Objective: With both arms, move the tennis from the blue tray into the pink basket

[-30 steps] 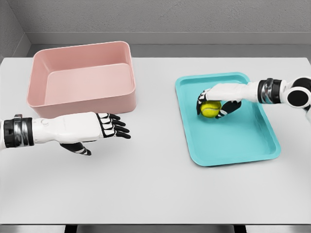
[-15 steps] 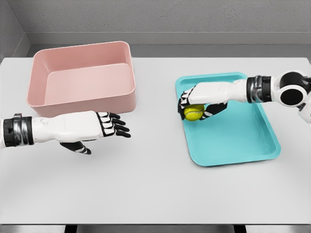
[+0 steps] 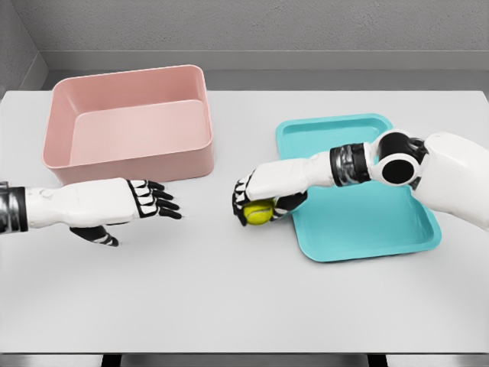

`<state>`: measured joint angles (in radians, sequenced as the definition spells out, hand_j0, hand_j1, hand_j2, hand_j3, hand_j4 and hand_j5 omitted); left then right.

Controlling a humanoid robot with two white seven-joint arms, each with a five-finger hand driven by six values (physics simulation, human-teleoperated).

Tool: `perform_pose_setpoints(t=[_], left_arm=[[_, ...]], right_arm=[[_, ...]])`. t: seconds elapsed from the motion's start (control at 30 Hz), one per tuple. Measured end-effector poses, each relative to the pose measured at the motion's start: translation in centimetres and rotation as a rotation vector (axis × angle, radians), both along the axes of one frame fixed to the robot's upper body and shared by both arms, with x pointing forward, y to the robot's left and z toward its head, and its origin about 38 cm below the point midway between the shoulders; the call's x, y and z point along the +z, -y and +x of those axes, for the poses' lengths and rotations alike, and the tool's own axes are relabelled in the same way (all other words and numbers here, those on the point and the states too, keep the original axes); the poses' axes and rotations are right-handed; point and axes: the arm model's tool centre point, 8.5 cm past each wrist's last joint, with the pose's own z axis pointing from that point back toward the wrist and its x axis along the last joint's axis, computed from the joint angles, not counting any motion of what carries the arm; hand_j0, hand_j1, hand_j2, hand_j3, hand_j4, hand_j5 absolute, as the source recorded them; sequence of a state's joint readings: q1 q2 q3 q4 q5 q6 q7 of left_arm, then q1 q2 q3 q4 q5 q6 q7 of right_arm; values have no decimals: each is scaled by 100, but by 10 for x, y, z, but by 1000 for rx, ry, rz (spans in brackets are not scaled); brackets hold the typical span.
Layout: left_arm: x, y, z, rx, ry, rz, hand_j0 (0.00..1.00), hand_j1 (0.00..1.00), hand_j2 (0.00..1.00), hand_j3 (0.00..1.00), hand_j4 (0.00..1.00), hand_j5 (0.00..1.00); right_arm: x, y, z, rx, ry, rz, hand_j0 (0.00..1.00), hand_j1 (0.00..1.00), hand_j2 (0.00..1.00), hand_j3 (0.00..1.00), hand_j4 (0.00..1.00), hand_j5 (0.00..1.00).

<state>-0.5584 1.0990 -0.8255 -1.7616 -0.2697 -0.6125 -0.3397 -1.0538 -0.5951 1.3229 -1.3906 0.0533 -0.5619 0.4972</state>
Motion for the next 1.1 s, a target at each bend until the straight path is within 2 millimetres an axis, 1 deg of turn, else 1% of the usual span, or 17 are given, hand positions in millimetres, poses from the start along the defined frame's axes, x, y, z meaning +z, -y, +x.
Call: perform_pose_setpoints(t=[0.17,0.2,0.23,0.3,0.53,0.73,0.87,0.93,0.97,1.0,1.03,1.07,1.1], left_arm=[[3,-11,0,19,2,25,100,100,100,100,100,100],[2,-12,-1,22,-1,27,100,100,100,100,100,100],[-3,-13,-4,24,-16,30,100,100,100,100,100,100],[-2,-14,-4,26,-14,32,100,100,100,100,100,100],[0,-15,-3,27,-7,31,100,100,100,100,100,100],[1,-14,-2,27,-4,30,100,100,100,100,100,100],[2,-15,-2,30,-1,24,100,100,100,100,100,100],[7,-15,0,35,14,9,100,100,100,100,100,100],[9,-15,0,37,20,1,100,100,100,100,100,100],[6,-15,-1,39,12,-4,100,100,100,100,100,100],[6,-15,-1,39,12,-4,100,100,100,100,100,100],[5,-15,-2,39,12,-1,100,100,100,100,100,100],[5,-15,-2,37,10,8,100,100,100,100,100,100]], right_arm=[[-16,-21,3,-2,-31,-20,48,48,48,48,48,48],[-19,-24,3,-2,-37,-24,48,48,48,48,48,48],[-22,-28,4,-1,-41,-27,48,48,48,48,48,48],[-25,-34,6,-2,-47,-30,48,48,48,48,48,48],[-28,-42,11,-10,-50,-34,48,48,48,48,48,48],[-27,-54,8,14,-49,-27,48,48,48,48,48,48],[-28,-56,7,19,-50,-28,48,48,48,48,48,48],[-28,-56,8,18,-50,-29,49,49,49,49,49,49],[-28,-56,8,18,-50,-30,51,51,51,51,51,51],[-28,-56,8,17,-49,-30,55,55,55,55,55,55],[-28,-56,8,16,-49,-30,63,63,63,63,63,63],[-29,-55,8,14,-49,-30,87,87,87,87,87,87],[-30,-55,9,4,-51,-34,100,100,100,100,100,100]])
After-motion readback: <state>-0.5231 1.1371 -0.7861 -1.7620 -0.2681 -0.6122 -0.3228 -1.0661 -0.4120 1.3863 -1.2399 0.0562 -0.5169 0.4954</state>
